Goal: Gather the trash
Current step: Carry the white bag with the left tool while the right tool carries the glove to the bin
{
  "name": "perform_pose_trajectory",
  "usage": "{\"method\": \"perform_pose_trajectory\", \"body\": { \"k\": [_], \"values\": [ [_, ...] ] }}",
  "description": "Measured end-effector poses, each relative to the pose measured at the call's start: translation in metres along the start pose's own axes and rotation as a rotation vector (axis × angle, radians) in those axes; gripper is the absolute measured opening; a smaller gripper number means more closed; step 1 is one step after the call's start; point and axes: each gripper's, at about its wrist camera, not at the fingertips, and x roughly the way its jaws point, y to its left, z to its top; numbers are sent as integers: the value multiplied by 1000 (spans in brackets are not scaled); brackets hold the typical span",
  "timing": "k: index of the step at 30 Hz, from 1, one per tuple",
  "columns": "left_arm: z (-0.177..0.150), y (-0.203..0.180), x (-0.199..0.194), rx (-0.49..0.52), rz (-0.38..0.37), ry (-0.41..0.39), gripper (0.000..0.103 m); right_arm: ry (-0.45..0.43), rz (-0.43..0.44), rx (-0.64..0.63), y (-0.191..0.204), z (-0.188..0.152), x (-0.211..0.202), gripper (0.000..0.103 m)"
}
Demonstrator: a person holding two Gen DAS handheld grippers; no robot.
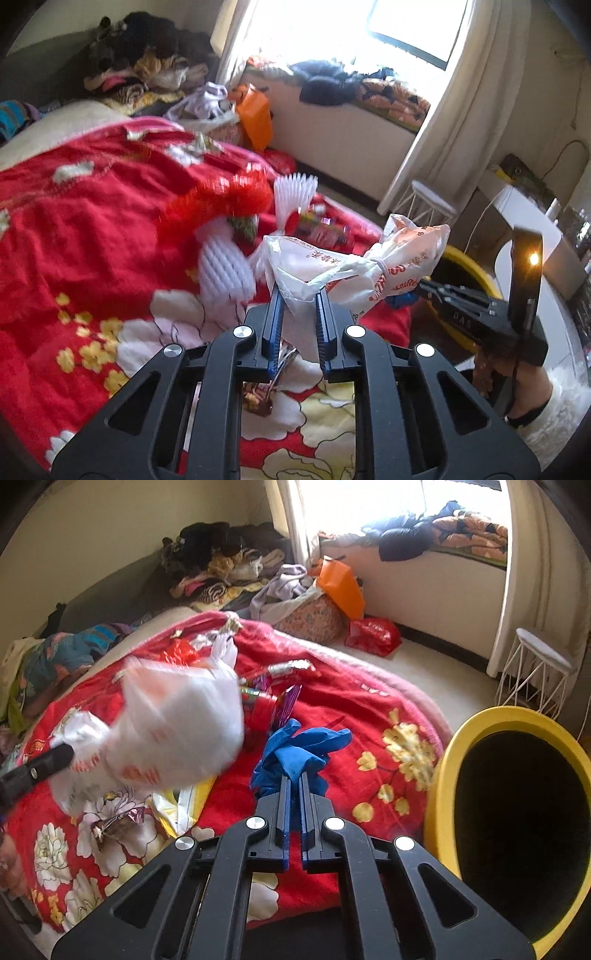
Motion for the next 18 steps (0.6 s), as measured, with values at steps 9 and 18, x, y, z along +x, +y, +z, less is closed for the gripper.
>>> {"method": "perform_pose_trajectory", "body": {
  "k": [9, 18],
  "values": [
    [19, -8, -19, -5, 22, -60, 11, -89, -21, 28, -12, 4, -42, 4],
    [30, -39, -11, 52, 16, -44, 11, -149, -80, 97, -40, 4, -80, 4]
  ]
}}
